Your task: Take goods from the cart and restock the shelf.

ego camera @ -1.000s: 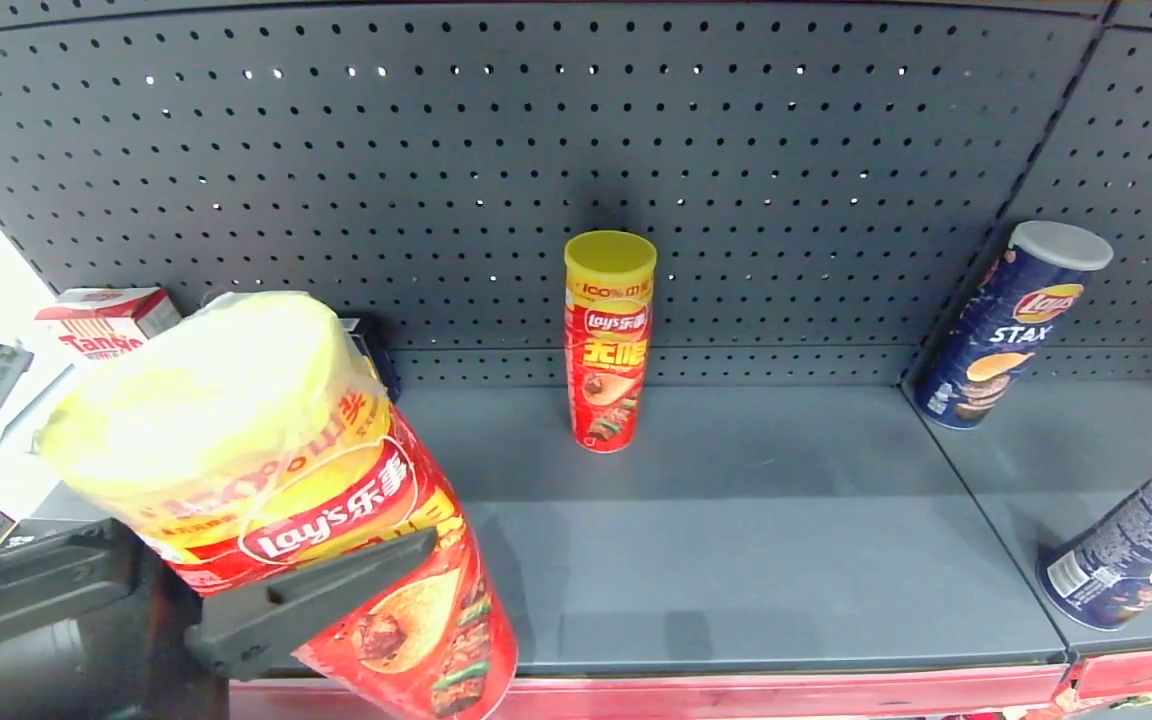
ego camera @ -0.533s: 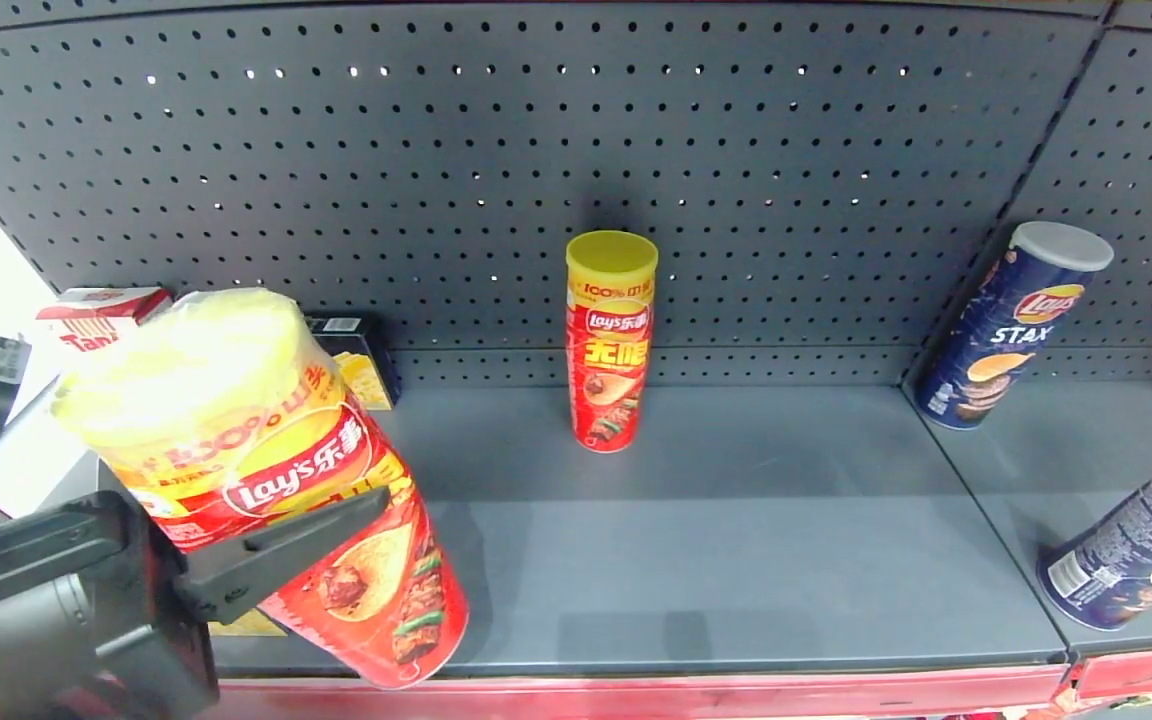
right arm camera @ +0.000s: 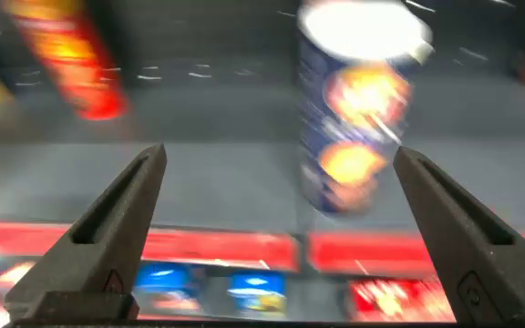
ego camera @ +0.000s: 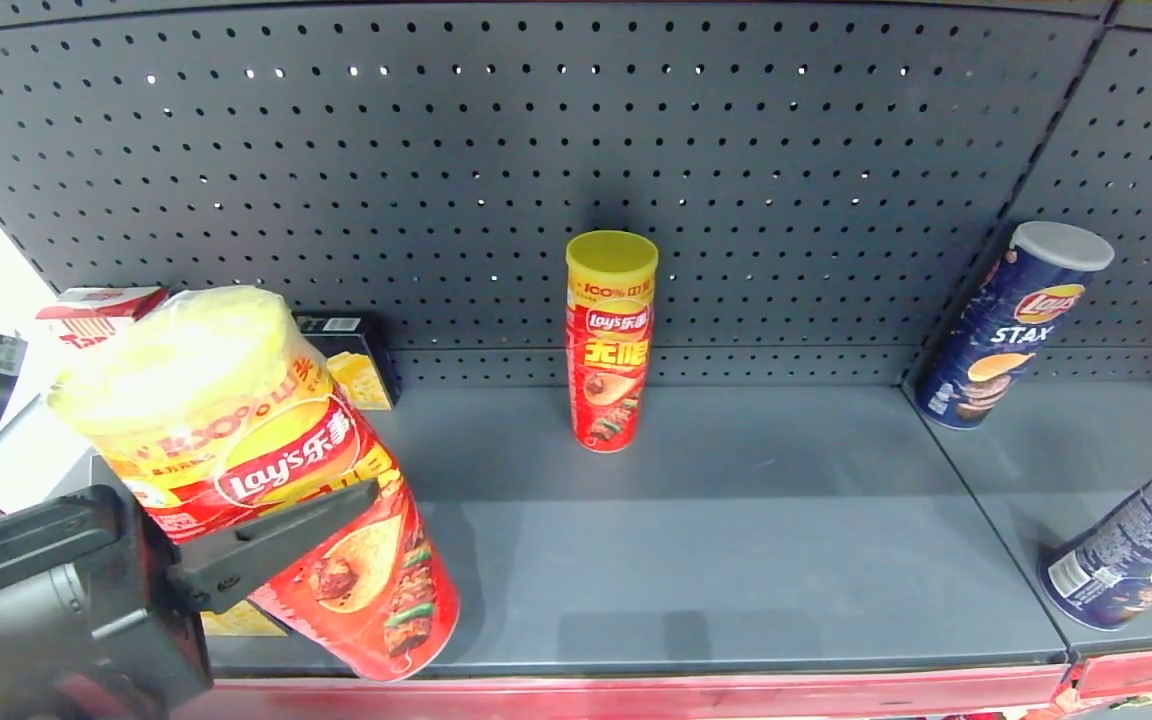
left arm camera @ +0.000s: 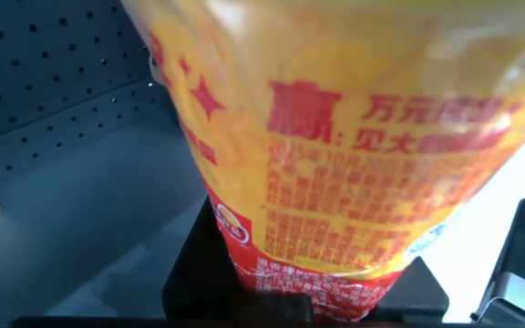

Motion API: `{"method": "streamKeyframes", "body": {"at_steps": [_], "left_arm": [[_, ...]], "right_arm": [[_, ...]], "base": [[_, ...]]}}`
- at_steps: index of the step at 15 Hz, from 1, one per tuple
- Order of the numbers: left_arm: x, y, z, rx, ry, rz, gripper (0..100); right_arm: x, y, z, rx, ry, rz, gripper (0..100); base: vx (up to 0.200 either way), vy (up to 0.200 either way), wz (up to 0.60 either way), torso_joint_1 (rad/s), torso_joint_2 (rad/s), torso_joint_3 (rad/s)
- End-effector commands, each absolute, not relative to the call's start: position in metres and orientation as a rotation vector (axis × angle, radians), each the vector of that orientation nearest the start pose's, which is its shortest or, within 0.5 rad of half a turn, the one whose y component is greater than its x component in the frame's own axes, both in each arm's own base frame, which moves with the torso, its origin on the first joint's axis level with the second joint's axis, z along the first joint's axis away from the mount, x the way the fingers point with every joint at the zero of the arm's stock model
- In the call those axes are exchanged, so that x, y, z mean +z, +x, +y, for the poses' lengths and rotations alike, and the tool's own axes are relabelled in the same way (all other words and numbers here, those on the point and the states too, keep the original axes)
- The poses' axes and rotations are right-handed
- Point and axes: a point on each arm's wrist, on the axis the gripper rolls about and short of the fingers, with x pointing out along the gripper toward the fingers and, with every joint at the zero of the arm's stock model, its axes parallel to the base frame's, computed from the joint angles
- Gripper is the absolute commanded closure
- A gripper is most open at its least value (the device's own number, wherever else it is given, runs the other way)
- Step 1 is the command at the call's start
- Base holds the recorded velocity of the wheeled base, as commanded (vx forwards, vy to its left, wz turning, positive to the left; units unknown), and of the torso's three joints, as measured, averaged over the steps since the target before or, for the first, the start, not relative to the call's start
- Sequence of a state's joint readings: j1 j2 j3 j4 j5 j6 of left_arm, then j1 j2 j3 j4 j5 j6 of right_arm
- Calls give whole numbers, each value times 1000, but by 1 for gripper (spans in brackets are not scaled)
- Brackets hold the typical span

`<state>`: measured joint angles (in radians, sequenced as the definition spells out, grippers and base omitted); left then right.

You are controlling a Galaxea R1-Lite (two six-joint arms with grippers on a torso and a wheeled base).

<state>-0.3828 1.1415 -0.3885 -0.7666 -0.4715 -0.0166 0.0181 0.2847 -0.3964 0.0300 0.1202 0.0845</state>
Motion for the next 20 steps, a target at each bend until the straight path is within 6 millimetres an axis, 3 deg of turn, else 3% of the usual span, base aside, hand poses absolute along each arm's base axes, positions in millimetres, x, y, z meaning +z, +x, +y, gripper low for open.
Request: {"method": "streamKeyframes", "body": {"at_steps": [1,4,7,13,15,20], "left_arm": [[209,139,-67,-855,-15,-5,100],[208,139,-67,-851,-15,-1,100],[208,139,-67,-851,-17,-2,100],[206,139,-66,-851,-16,7,100],[203,138,-66,-851,-16,17,100],[205,134,-64,-850,-17,3,100]], "right_arm": [[217,6,5,285,41,7,0],[233,31,11,454,-31,62,0],[244,60,21,549,-71,66,0],[265,98,45,676,-90,77,0],[268,119,58,712,-144,66,0],[284,150,90,759,-157,67,0]], "base": [[0,0,0,0,0,0],[0,0,0,0,0,0],[0,0,0,0,0,0],[0,0,0,0,0,0],[0,0,0,0,0,0],[0,0,0,0,0,0]]}}
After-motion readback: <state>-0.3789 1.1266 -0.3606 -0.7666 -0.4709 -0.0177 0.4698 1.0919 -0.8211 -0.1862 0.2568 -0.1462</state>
